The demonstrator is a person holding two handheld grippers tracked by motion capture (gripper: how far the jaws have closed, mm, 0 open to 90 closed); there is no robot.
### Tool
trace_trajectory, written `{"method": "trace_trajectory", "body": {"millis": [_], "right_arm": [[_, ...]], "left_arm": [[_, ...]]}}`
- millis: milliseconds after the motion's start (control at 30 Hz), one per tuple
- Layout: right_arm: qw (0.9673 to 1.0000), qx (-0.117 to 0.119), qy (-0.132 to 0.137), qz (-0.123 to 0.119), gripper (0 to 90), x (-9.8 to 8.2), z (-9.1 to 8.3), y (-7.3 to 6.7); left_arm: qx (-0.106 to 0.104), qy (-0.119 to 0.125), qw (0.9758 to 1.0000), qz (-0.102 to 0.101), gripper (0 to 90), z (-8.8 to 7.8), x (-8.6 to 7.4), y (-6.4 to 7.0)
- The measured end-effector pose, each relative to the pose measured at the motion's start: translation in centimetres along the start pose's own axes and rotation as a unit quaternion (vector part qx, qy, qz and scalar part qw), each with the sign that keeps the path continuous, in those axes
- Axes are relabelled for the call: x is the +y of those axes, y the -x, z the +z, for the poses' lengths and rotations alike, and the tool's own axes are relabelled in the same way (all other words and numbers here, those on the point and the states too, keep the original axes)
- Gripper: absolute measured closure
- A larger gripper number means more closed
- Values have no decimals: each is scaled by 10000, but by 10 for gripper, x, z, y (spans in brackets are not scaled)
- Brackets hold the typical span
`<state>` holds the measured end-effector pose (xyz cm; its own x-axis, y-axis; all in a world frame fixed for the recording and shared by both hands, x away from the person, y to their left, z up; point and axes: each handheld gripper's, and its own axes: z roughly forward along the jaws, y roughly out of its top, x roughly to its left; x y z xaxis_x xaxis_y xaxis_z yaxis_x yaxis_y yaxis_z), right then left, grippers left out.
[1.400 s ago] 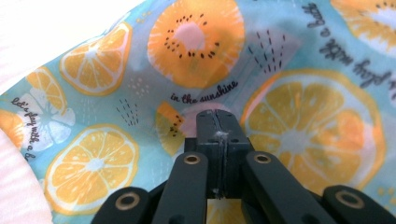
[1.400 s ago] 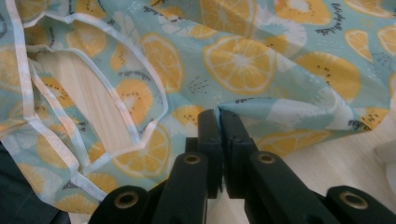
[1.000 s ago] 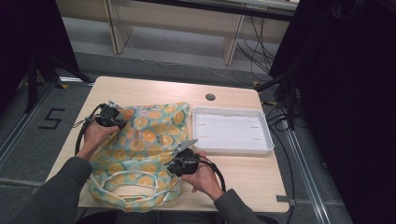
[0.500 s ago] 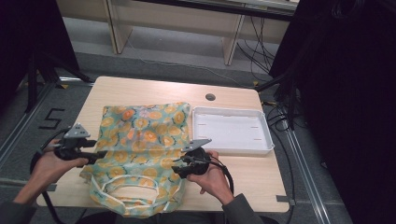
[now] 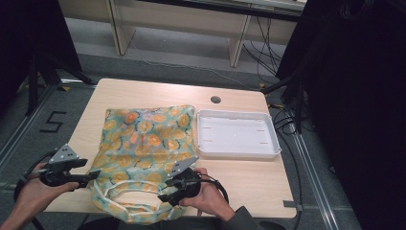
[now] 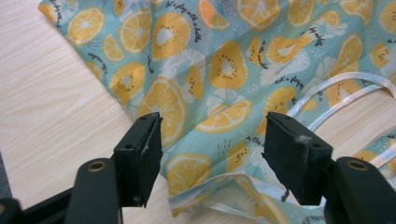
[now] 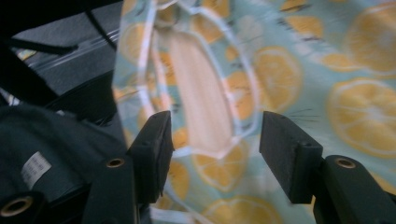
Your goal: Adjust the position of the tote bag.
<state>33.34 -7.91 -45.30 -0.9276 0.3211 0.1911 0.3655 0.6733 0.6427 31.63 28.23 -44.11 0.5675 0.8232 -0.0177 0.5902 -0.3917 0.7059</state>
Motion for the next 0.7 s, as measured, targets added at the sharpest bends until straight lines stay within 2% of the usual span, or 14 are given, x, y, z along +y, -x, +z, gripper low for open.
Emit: {"method": "trace_trajectory", "body": {"millis": [67, 100, 200, 233, 333, 433, 467, 500, 533, 567, 600, 633, 667, 700], "right_arm": [[10000, 51, -36, -18, 449, -1, 2, -3], [9995, 175, -83, -253, 447, -2, 6, -8], [9990, 242, -155, -337, 449, -4, 9, -14], [9984, 305, -307, -367, 457, -8, 14, -21], [9952, 358, -571, -704, 485, -12, 21, -25], [9944, 329, -738, -686, 535, -15, 25, -29], [9938, 354, -752, -735, 551, -15, 26, -29], [9935, 412, -809, -691, 573, -15, 27, -31], [9925, 320, -867, -803, 607, -16, 28, -30], [9916, 368, -882, -875, 657, -17, 28, -30], [9916, 368, -882, -875, 657, -17, 28, -30], [9889, 412, -946, -1071, 783, -18, 30, -30], [9885, 403, -955, -1103, 833, -19, 30, -30], [9876, 446, -985, -1141, 872, -19, 30, -30]], "left_arm": [[34, 6, 9999, 97, 345, -1, -1, 0], [4, -16, 9999, 146, 342, -2, -2, 0], [17, 60, 10000, 40, 337, -3, -5, 0], [79, 97, 9999, 36, 336, -3, -7, -1], [79, 69, 9999, 6, 333, -3, -7, 0], [52, 60, 10000, 29, 332, -2, -7, 2], [49, 100, 9999, -39, 331, -1, -8, 4], [83, 107, 9999, -39, 331, -1, -8, 4], [83, 107, 9999, -39, 329, -1, -8, 4], [52, 17, 10000, 55, 329, -2, -8, 2], [38, 56, 10000, -17, 329, -1, -9, 3], [126, 21, 9999, 17, 329, -2, -10, 2], [142, 99, 9998, -80, 328, -1, -11, 2], [138, 82, 9999, 27, 328, -2, -11, 0]]}}
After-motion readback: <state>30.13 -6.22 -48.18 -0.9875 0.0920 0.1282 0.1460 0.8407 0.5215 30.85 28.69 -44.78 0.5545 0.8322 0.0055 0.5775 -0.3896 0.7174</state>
